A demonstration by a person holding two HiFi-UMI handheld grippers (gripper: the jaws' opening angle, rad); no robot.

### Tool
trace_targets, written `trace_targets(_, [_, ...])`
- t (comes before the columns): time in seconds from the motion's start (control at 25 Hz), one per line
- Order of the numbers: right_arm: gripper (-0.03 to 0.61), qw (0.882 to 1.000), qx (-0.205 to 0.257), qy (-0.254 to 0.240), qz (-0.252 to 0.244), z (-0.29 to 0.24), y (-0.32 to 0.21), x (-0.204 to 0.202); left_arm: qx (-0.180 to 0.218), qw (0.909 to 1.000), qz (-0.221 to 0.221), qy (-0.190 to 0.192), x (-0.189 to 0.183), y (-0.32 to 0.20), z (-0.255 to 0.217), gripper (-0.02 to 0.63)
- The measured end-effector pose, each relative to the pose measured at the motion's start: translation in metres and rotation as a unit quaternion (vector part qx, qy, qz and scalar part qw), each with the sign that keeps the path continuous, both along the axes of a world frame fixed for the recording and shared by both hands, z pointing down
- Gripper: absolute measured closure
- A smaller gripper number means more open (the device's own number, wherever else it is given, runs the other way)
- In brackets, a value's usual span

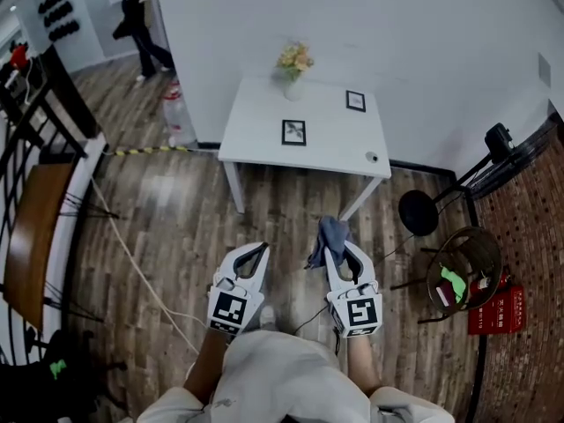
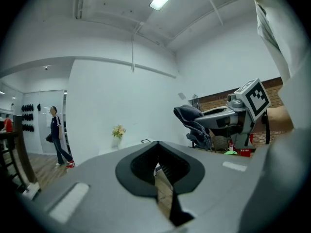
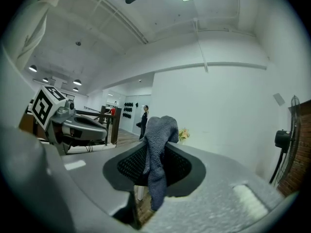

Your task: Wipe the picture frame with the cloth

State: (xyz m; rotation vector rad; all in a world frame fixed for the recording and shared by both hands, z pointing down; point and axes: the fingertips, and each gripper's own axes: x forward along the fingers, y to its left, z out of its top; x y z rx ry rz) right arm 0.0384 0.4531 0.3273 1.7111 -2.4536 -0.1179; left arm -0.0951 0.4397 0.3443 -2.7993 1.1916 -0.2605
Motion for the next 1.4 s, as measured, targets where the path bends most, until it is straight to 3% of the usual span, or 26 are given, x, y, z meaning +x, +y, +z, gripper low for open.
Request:
trace_targets(0.68, [0.480,0.999,-0.039,0.003,0.021,0.027,-0.078,-0.013,-0.032,0.9993,0.018,0.010,-0.007,-0.088,0.020,0.594])
trace_targets(1.4, [0.480,0.999,-0.030,-0.019,-0.019,0.016,-0.214,0.028,-0.021,0.9995,-0.025,-0.003,0.035,-0.211,0.004,0.594])
